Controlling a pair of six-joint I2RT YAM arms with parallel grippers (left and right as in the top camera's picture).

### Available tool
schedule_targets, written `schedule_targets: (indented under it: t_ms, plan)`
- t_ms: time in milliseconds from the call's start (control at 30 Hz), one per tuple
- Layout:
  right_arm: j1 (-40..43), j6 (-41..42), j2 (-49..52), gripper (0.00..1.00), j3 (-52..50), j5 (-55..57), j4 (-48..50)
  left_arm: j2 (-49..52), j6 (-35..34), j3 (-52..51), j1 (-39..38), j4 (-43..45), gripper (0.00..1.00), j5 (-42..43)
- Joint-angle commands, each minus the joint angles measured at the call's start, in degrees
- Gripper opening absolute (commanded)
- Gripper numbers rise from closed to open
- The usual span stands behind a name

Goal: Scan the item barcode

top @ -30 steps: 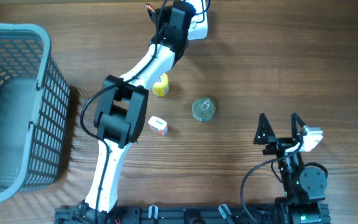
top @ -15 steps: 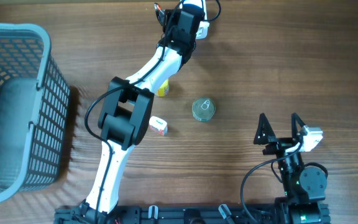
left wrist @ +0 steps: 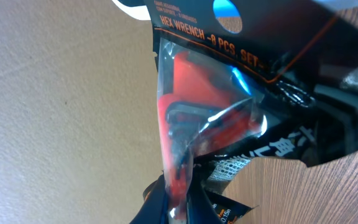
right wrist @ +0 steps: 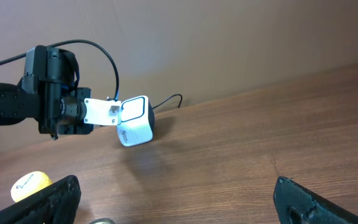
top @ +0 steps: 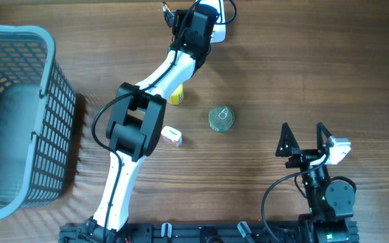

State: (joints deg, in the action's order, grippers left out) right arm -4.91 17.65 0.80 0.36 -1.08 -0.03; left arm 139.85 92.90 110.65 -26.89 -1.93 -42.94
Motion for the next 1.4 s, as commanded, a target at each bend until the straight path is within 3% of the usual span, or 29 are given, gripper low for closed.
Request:
schedule_targets:
  t_ms: [0,567,1000,1200,1367]
  plan:
    - [-0.24,-0.98,-0.15,1.00,-0.07,-0.28,0.17,0.87,0.81,1.77,-0.46,0.76,0.04,-1.46]
    - [-0.24,-0.98,-0.15,1.00,-0.07,-0.26,0.17,0.87,4.52,1.77,-2.60,0.87,0.04,-4.11]
    - [-0.24,-1.01,-0.15,1.00,-0.07,-0.26,0.17,0.87,11.32,1.77,-2.47,1.40,0.04,-5.75]
    - [-0.24,-1.01,-0.15,1.00,-0.07,-0.28,0.17,0.07,7.32,1.77,-2.73,8.98,0.04,-5.55]
    - [-0.24,-1.01,-0.15,1.00,-0.07,-0.26,0.17,-5.11,-8.13,1.77,-5.07,10.29,0.04,-5.53]
